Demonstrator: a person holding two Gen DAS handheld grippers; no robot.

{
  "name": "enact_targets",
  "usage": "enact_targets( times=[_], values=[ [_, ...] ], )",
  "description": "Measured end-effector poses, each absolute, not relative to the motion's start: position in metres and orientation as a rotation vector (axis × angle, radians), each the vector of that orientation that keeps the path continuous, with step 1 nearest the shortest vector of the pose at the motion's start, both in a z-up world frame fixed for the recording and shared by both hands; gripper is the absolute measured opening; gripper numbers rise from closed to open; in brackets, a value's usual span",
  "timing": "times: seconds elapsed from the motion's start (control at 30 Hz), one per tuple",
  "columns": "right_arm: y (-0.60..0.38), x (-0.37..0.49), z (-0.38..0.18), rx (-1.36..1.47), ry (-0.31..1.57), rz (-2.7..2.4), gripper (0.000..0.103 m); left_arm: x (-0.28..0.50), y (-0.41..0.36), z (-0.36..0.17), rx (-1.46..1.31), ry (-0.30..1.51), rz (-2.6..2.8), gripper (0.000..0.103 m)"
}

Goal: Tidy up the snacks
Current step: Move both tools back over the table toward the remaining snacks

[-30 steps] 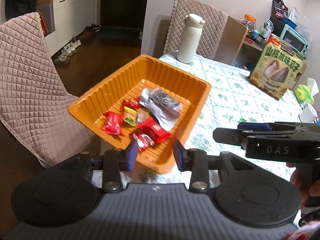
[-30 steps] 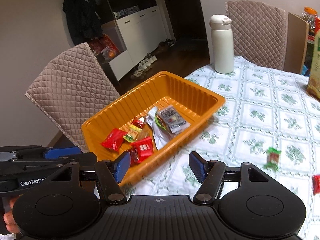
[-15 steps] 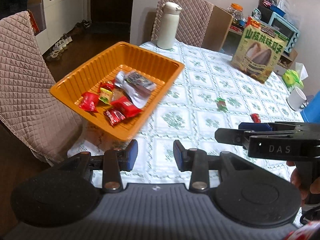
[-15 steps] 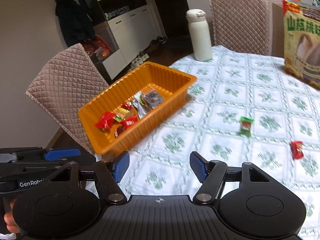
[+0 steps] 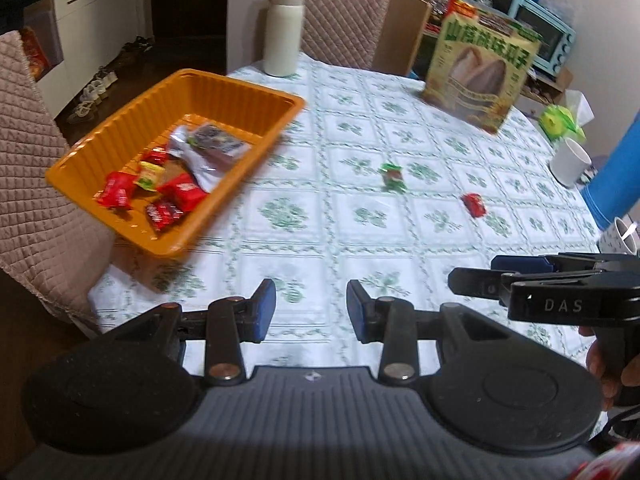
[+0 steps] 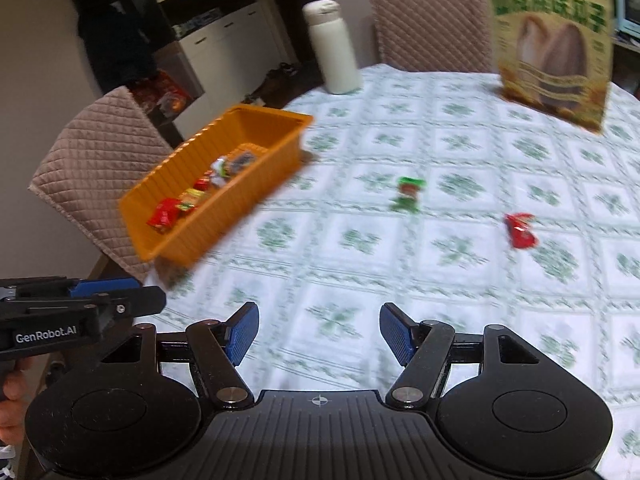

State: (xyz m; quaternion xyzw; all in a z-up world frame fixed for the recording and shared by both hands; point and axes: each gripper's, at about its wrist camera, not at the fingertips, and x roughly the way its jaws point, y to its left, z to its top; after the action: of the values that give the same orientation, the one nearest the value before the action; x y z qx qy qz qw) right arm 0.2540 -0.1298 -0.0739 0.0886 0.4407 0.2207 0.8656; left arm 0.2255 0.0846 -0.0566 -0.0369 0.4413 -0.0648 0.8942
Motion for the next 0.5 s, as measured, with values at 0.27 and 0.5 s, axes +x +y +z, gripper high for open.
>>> enact_targets(
  times=[0.27, 0.5],
  values=[
    [-0.179, 0.250, -0.085, 0.212, 0.940, 0.361, 0.067, 0.235, 0.049, -0.068, -0.049, 0.930, -0.182, 0.035],
    [-0.215, 0.249, -0.097, 0.227, 0.955, 0.275, 0.067, 0.248, 0.029, -0.081, -0.028, 0.945, -0.193, 0.035]
  ],
)
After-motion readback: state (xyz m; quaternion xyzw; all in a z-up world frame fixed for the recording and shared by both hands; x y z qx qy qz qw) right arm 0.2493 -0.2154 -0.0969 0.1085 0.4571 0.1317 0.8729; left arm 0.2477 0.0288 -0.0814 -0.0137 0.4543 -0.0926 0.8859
